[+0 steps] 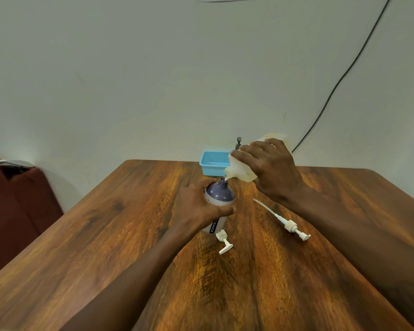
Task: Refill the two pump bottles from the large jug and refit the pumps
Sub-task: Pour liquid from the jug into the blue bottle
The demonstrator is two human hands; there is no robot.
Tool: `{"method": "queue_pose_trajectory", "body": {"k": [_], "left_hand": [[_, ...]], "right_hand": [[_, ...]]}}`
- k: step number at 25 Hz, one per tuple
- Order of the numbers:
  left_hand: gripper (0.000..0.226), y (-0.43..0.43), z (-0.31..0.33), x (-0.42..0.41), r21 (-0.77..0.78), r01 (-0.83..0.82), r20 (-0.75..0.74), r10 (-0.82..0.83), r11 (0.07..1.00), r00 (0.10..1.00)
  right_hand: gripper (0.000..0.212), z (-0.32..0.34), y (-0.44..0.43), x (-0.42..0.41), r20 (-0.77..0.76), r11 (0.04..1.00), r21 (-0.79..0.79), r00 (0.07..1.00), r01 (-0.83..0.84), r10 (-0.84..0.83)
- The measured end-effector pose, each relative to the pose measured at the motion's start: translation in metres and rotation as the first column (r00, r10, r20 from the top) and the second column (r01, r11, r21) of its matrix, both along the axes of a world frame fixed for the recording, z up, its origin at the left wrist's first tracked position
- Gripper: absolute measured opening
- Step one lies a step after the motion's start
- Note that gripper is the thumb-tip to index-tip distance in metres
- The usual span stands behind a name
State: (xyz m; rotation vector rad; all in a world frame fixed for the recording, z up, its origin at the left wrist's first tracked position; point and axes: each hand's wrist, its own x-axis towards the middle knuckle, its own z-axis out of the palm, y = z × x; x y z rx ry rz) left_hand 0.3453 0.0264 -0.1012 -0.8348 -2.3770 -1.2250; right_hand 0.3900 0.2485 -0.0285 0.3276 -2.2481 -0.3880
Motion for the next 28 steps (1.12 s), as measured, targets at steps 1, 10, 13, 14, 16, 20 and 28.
{"method": "queue_pose_trajectory", "body": {"k": [1,10,13,14,16,20,28], "left_hand": [[0.082,0.000,0.000,0.000,-0.002,-0.002,0.001,0.002,1.000,1.000],[0.087,-0.001,-0.002,-0.001,0.014,0.008,-0.004,-0.007,1.000,1.000],[0.088,-0.001,-0.002,-0.002,0.009,-0.002,-0.005,0.002,1.000,1.000],[0.088,-0.001,-0.002,-0.002,0.008,-0.002,-0.008,0.002,1.000,1.000],[0.089,-0.001,-0.002,-0.002,0.005,-0.008,-0.014,0.008,1.000,1.000],[0.092,-0.001,-0.004,-0.003,-0.001,-0.010,-0.006,0.010,1.000,1.000],[0.089,0.000,-0.004,-0.003,0.000,0.015,-0.006,-0.015,1.000,1.000]], "right_hand": [[0.075,0.000,0.000,0.000,0.002,1.000,0.002,1.000,0.000,0.000],[0.075,0.004,-0.002,0.001,0.003,1.000,0.021,1.000,-0.008,0.008],[0.071,0.006,-0.002,0.001,-0.004,0.999,0.036,1.000,-0.018,0.018],[0.070,0.006,-0.002,0.002,-0.003,0.999,0.041,1.000,-0.020,0.020],[0.069,0.007,-0.002,0.002,-0.003,0.998,0.052,1.000,-0.018,0.018],[0.067,0.009,-0.001,0.002,0.000,0.997,0.072,1.000,-0.020,0.020],[0.066,0.011,-0.003,0.001,0.000,0.992,0.111,0.999,-0.053,0.053]]}}
